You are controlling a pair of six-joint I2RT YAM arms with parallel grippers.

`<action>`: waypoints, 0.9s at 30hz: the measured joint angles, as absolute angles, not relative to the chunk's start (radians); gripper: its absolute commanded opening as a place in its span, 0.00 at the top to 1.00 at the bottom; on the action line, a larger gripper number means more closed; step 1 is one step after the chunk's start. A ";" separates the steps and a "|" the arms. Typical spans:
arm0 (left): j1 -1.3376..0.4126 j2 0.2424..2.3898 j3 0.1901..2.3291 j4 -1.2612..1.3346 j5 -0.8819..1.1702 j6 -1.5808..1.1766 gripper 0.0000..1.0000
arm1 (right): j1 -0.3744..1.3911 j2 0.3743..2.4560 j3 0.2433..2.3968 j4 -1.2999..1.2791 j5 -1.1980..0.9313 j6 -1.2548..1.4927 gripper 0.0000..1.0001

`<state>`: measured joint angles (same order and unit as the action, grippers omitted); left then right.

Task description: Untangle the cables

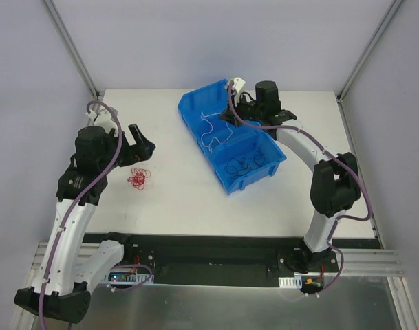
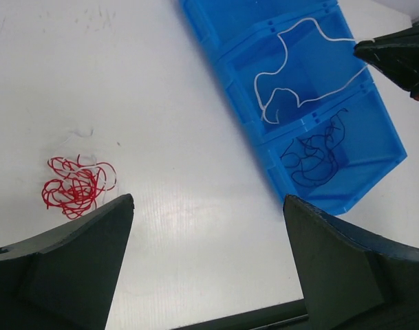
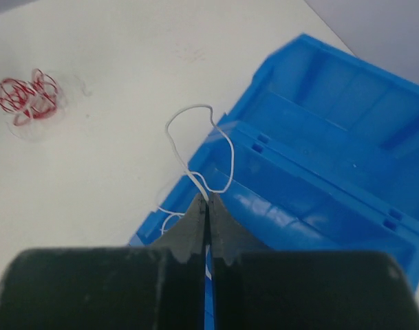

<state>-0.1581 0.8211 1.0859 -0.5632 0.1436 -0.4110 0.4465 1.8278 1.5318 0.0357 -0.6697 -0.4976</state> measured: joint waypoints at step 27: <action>-0.012 1.303 0.967 -0.520 -0.057 -0.320 0.49 | 0.595 1.847 1.514 -0.136 -0.254 -0.611 0.32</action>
